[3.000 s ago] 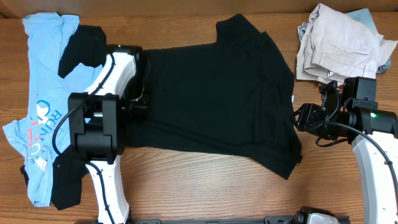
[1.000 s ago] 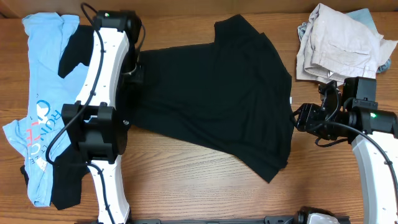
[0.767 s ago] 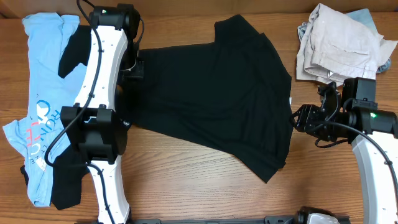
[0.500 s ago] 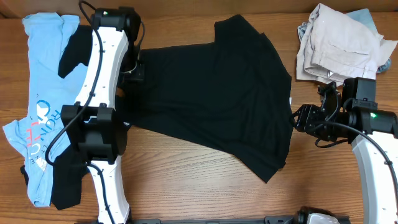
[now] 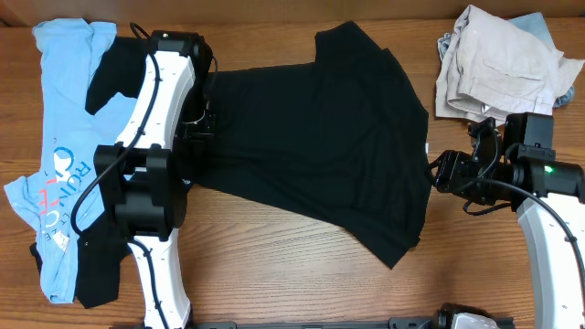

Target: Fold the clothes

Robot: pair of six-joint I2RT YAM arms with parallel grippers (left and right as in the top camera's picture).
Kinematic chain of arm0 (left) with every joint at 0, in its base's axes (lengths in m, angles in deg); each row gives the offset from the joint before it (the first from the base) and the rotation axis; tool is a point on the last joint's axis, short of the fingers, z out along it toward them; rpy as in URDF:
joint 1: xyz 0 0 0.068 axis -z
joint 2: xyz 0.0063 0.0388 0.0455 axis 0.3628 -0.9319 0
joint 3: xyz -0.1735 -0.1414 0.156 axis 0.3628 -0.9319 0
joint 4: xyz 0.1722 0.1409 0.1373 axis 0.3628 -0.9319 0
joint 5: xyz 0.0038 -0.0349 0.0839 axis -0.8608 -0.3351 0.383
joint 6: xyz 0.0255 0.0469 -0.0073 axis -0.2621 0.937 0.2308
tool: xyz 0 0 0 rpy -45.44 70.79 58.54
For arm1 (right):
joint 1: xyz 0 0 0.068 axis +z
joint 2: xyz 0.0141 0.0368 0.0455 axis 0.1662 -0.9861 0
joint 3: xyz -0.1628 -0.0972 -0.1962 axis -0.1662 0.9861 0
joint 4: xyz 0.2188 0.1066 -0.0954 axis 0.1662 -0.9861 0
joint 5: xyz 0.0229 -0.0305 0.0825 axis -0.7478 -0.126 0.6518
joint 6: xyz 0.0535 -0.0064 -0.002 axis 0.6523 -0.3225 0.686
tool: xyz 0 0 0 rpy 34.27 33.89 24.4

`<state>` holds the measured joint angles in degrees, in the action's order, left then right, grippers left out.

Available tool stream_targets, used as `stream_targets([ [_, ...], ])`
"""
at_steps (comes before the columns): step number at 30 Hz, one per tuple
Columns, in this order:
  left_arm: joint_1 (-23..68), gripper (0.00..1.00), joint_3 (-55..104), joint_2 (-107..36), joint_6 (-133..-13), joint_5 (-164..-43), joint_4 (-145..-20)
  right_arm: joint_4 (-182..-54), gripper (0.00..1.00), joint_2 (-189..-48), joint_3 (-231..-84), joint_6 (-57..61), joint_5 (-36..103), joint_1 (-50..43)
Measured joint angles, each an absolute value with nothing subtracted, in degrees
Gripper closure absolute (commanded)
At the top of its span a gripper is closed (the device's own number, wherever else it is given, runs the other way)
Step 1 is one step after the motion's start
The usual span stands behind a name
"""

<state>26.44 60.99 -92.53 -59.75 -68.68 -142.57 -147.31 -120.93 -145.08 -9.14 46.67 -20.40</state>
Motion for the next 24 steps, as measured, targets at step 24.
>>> stream_targets([
  [24, 26.4, 0.63, 62.25, -92.53, -76.45, -62.82, -140.34, -146.13, 0.38, -120.93, -145.08, -9.07, 46.67, -20.42],
])
